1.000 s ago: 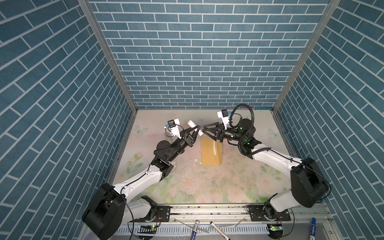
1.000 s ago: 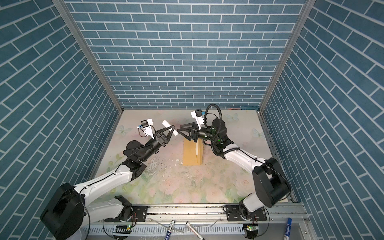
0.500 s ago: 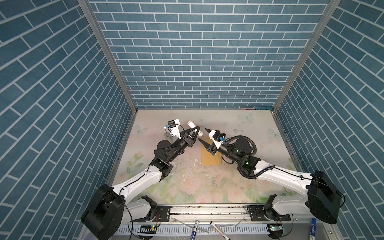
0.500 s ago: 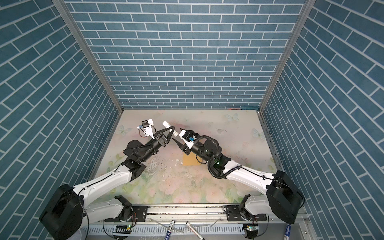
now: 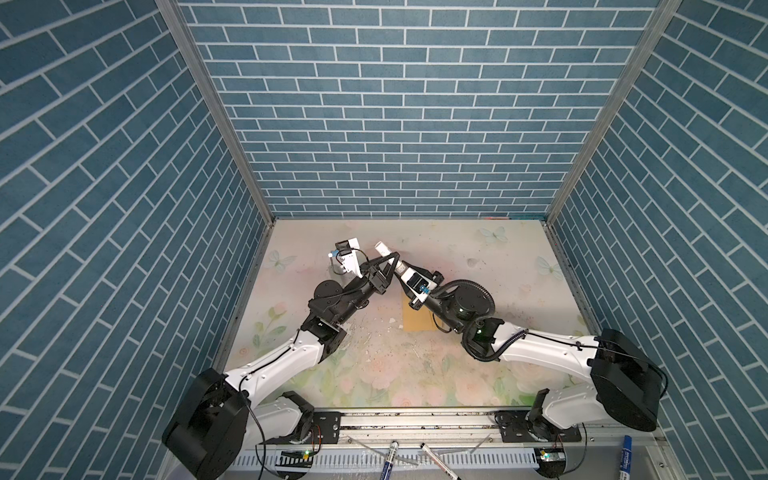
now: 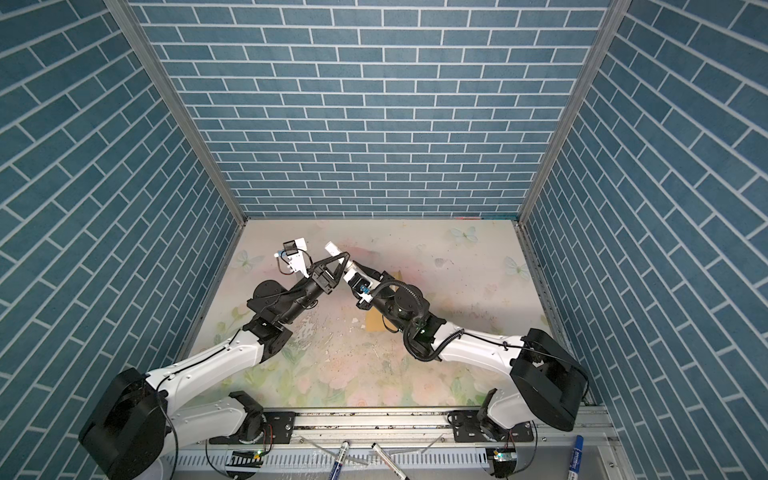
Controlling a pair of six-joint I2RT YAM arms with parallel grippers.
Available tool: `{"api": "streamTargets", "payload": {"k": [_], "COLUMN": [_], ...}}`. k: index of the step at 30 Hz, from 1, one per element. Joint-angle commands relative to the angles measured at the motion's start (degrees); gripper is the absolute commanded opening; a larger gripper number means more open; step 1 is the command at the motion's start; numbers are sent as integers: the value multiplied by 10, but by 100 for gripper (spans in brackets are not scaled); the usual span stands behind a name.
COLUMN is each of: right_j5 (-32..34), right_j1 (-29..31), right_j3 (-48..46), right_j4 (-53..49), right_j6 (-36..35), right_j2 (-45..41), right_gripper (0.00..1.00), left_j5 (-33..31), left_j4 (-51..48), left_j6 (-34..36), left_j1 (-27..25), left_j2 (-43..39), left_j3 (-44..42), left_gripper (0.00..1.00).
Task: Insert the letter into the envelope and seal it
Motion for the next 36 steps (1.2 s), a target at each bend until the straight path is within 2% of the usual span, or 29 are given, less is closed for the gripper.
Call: {"api": "streamTargets", "payload": {"k": [1,8,12,15,19,25,31,36], "right_j5": [17,14,-17,-107,-284,-478,-568,-604], "right_j1": [6,7,-3,-45,-131,-208,-250,-255], "right_j3": [15,20,34,48,82,127,143,165], "right_j4": [23,14,-41,-97,-140,-89,85,145], "right_j6": [-19,17,83,201,390,606,809,884], "right_j2": [6,-4,-25,-52,-59,-3,74,119], "right_gripper": [28,3,0,0,0,0,0,0], "left_j5": [1,3,15,27,46,68,75,76], "left_j4": [9,10,24,28,31,31,38,44], "left_j6": [0,4,18,36,60,75,76,75], "left_j1": [-2,-2,-2,-2,-2,-2,-2,-2], "left_j2": [-12,-8,-2,0,0,-2,-2,2], "left_j3": [4,2,1,1,5,10,9,9], "left_gripper": [0,0,0,0,0,0,0,0]}}
